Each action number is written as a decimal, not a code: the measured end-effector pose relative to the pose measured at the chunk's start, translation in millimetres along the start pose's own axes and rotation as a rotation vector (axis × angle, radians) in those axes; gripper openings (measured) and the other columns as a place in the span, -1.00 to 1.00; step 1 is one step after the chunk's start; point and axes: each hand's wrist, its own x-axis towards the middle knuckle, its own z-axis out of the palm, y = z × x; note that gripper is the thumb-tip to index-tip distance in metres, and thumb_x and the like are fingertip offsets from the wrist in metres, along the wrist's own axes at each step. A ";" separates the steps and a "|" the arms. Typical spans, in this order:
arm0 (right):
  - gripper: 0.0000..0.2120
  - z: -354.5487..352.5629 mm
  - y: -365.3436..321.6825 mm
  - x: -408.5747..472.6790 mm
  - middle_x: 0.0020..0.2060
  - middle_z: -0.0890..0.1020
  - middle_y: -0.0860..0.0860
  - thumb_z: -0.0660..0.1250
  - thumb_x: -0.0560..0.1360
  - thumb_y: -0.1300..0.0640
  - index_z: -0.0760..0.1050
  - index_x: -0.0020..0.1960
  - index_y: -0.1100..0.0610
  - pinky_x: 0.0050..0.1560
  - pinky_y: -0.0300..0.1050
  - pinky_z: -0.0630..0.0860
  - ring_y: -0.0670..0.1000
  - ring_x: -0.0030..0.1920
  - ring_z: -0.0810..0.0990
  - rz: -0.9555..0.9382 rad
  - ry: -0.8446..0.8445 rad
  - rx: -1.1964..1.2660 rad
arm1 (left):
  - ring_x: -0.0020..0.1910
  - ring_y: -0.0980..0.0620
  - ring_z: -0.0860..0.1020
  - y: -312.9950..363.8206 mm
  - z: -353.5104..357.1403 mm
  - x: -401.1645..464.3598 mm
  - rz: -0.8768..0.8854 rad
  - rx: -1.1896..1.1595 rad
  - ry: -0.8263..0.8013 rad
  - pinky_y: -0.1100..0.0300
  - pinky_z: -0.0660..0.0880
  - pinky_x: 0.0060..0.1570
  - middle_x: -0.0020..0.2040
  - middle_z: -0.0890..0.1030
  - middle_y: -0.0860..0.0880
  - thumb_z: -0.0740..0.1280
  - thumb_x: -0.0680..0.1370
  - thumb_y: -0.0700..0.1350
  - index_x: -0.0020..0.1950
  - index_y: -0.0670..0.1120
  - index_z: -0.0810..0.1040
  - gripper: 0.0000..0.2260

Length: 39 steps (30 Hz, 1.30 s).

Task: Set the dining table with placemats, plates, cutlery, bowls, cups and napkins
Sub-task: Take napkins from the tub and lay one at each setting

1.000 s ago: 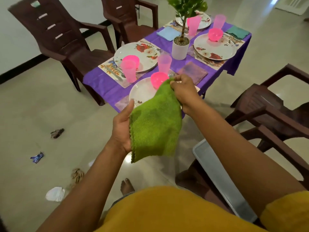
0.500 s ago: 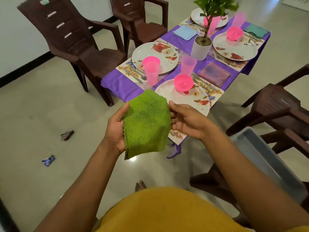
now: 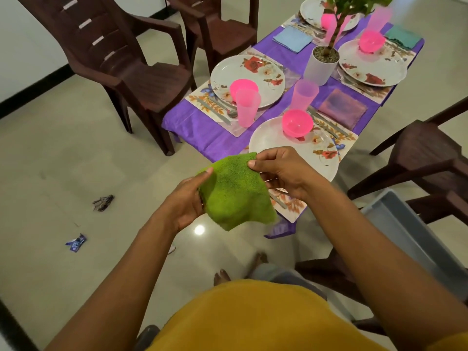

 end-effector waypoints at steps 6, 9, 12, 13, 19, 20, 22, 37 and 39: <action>-0.88 6.2 -14.4 34.7 -0.35 0.58 0.05 0.40 0.61 0.20 0.55 -0.11 0.13 -0.50 -0.22 0.49 -0.07 -0.47 0.51 0.022 0.012 -0.116 | -0.26 -0.03 0.69 4.8 -15.8 31.2 -0.001 0.121 0.158 0.10 0.68 -0.23 -0.14 0.68 -0.18 0.44 0.61 -0.16 0.08 -0.29 0.65 -0.82; -0.93 8.6 -28.9 54.8 -0.21 0.61 0.12 0.37 0.63 0.18 0.57 0.01 0.18 -0.46 -0.20 0.53 -0.05 -0.44 0.53 0.053 -0.025 -0.156 | -0.14 -0.08 0.69 21.5 -24.5 45.9 -0.008 0.142 0.178 0.10 0.70 -0.17 0.07 0.69 -0.29 0.44 0.60 -0.19 0.24 -0.38 0.61 -0.70; -0.84 10.9 -53.3 72.3 -0.20 0.65 0.13 0.41 0.59 0.25 0.60 0.17 0.16 -0.42 -0.17 0.53 -0.01 -0.40 0.54 -0.033 -0.064 -0.155 | -0.02 -0.09 0.70 50.0 -28.4 49.6 0.078 0.142 0.113 0.11 0.70 -0.06 0.18 0.70 -0.25 0.37 0.64 -0.22 0.33 -0.27 0.61 -0.72; -0.79 10.6 -62.5 78.1 -0.22 0.67 0.12 0.42 0.58 0.29 0.61 0.20 0.15 -0.39 -0.16 0.54 -0.01 -0.38 0.58 -0.101 -0.076 -0.150 | 0.04 -0.10 0.70 60.6 -31.1 51.2 0.137 0.118 0.090 0.10 0.69 0.00 0.20 0.70 -0.22 0.34 0.64 -0.24 0.34 -0.23 0.61 -0.72; -0.66 4.1 -87.8 103.9 -0.22 0.73 0.18 0.22 0.46 0.60 0.70 -0.10 0.31 -0.16 -0.08 0.66 0.08 -0.24 0.68 -0.378 -0.217 -0.301 | -0.16 -0.01 0.73 99.1 -51.1 55.6 0.413 0.045 0.096 0.13 0.68 -0.13 -0.14 0.75 -0.08 0.48 0.34 -0.29 -0.10 -0.08 0.76 -0.81; -0.63 4.0 -89.5 107.3 -0.26 0.73 0.10 0.21 0.46 0.61 0.70 -0.15 0.28 -0.16 -0.12 0.66 0.03 -0.24 0.69 -0.385 -0.229 -0.332 | -0.19 0.00 0.72 103.5 -51.3 55.5 0.432 0.093 0.097 0.15 0.68 -0.16 -0.17 0.75 -0.07 0.50 0.29 -0.27 -0.18 -0.07 0.77 -0.83; -0.60 3.6 -89.8 114.1 -0.30 0.73 0.03 0.20 0.47 0.61 0.70 -0.21 0.24 -0.12 -0.10 0.66 -0.01 -0.22 0.69 -0.393 -0.241 -0.366 | -0.23 0.00 0.72 110.2 -52.2 55.9 0.468 0.191 0.097 0.18 0.66 -0.18 -0.21 0.75 -0.09 0.47 0.38 -0.32 -0.26 -0.06 0.77 -0.83; -0.77 46.3 -126.3 164.2 0.02 0.75 0.16 0.44 0.54 0.35 0.67 0.18 0.24 0.03 -0.10 0.65 0.06 0.01 0.74 -0.544 -0.121 -0.185 | 0.09 -0.17 0.72 205.1 -98.7 73.4 0.800 0.430 0.056 0.05 0.67 0.08 0.06 0.75 -0.18 0.47 0.48 -0.33 0.13 -0.26 0.70 -0.77; -0.76 59.0 -133.0 169.5 0.01 0.75 0.16 0.44 0.53 0.36 0.67 0.19 0.24 0.08 -0.02 0.66 0.11 0.04 0.74 -0.570 -0.087 -0.172 | 0.14 -0.20 0.71 224.5 -111.5 77.0 0.848 0.489 0.033 0.01 0.65 0.16 0.08 0.74 -0.18 0.43 0.49 -0.43 0.19 -0.31 0.64 -0.73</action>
